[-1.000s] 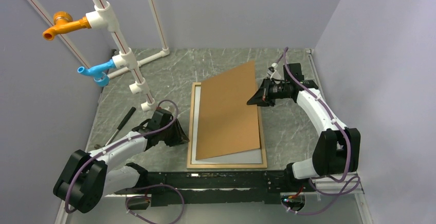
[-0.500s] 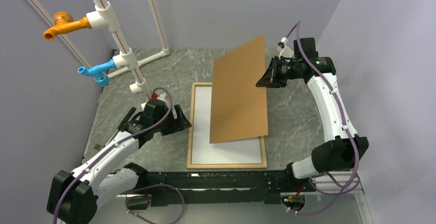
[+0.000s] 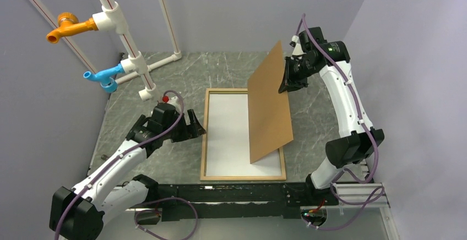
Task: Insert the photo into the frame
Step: Turn over the photo frame item on the photo frame.
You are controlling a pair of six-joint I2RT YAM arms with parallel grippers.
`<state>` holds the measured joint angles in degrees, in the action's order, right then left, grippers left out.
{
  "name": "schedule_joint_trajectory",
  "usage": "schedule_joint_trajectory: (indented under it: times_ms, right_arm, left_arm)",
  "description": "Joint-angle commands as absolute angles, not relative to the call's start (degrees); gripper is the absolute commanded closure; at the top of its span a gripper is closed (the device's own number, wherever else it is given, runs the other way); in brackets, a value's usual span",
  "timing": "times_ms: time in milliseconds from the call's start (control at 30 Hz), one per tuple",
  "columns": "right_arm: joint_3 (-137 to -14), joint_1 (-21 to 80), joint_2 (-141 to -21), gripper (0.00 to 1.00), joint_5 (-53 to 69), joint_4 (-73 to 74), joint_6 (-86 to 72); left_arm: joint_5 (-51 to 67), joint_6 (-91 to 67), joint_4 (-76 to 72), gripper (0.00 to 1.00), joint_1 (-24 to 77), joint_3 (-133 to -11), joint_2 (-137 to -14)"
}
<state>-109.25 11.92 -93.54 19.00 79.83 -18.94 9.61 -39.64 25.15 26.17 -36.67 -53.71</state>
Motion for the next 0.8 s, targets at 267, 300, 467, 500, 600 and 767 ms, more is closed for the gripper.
schedule_joint_trajectory:
  times_ms: [267,300,467,500,600,767]
  right_arm:
    - [-120.0,23.3,-100.5,0.93,12.0,83.7,-21.9]
    - [-119.8,23.8,-100.5,0.89,12.4,83.1,-22.1]
    - [-119.0,24.2,-99.8,0.81,14.4,80.8,-22.8]
    - [-119.2,24.3,-99.6,0.73,15.1,80.4,-23.0]
    - [-119.2,24.3,-98.4,0.60,18.3,78.5,-23.5]
    - [-118.2,24.7,-96.2,0.46,23.5,74.5,-24.9]
  left_arm:
    - [14.8,-40.1,23.8,0.03,25.9,-38.5,-51.7]
    - [15.6,-40.5,23.4,0.01,25.9,-38.8,-51.4]
    - [22.0,-43.2,18.8,0.01,25.9,-41.4,-50.6]
    - [22.9,-43.7,18.2,0.01,25.9,-42.3,-50.9]
    - [25.5,-44.7,17.1,0.01,25.9,-45.3,-52.2]
    - [27.7,-46.5,14.7,0.01,25.9,-48.9,-54.5]
